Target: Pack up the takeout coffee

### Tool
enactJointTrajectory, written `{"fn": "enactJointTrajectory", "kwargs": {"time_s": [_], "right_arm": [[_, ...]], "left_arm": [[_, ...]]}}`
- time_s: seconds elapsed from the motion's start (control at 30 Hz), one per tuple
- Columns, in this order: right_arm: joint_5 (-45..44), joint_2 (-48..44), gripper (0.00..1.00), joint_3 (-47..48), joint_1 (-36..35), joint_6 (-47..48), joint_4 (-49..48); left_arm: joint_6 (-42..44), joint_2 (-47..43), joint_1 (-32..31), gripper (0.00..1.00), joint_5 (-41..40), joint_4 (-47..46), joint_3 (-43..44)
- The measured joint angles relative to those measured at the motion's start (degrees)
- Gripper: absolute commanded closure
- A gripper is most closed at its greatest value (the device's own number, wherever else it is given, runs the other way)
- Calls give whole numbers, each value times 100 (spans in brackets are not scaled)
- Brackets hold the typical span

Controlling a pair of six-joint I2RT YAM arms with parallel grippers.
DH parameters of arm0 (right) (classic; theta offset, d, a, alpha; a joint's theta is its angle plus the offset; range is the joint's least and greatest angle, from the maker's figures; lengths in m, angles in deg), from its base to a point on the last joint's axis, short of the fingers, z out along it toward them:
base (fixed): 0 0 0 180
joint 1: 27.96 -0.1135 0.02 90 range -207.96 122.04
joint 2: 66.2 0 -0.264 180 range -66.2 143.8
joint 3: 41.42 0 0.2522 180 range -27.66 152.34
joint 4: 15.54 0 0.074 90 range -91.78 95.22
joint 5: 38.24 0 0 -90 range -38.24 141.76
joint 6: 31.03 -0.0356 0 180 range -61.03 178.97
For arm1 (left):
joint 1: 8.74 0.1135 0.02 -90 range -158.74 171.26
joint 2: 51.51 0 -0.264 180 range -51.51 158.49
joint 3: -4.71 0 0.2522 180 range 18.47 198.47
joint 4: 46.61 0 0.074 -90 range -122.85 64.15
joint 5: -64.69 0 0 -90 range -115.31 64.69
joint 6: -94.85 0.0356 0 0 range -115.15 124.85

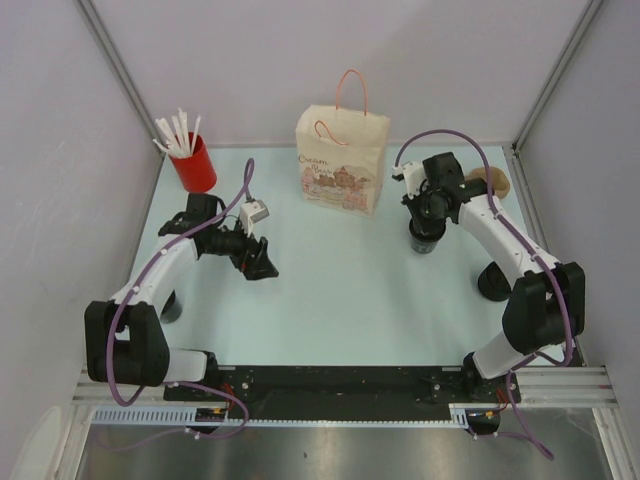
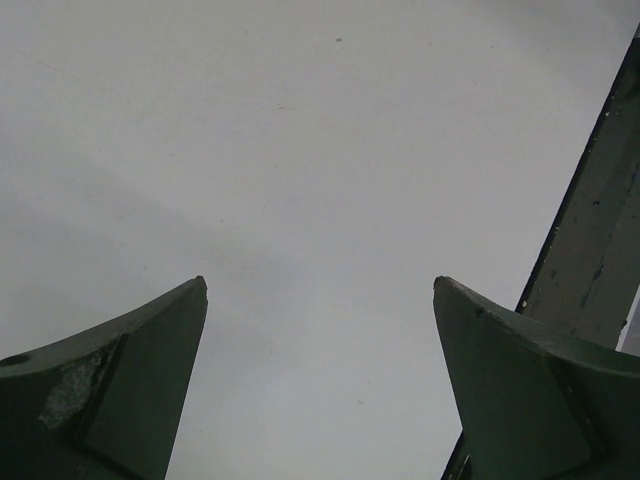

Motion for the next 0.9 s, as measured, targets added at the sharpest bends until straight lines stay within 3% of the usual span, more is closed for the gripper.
{"fn": "enactJointTrajectory", "kwargs": {"time_s": [0.33, 0.53, 0.9], "right_arm": [[-142, 63, 100, -286, 387, -363, -339], [-184, 79, 88, -411, 476, -468, -446], [-184, 79, 79, -428, 472, -470, -498]], "left_arm": [[9, 0, 7, 1, 39, 0, -20], [13, 0, 7, 1, 42, 0, -20], [52, 0, 7, 1, 44, 2, -37]]}}
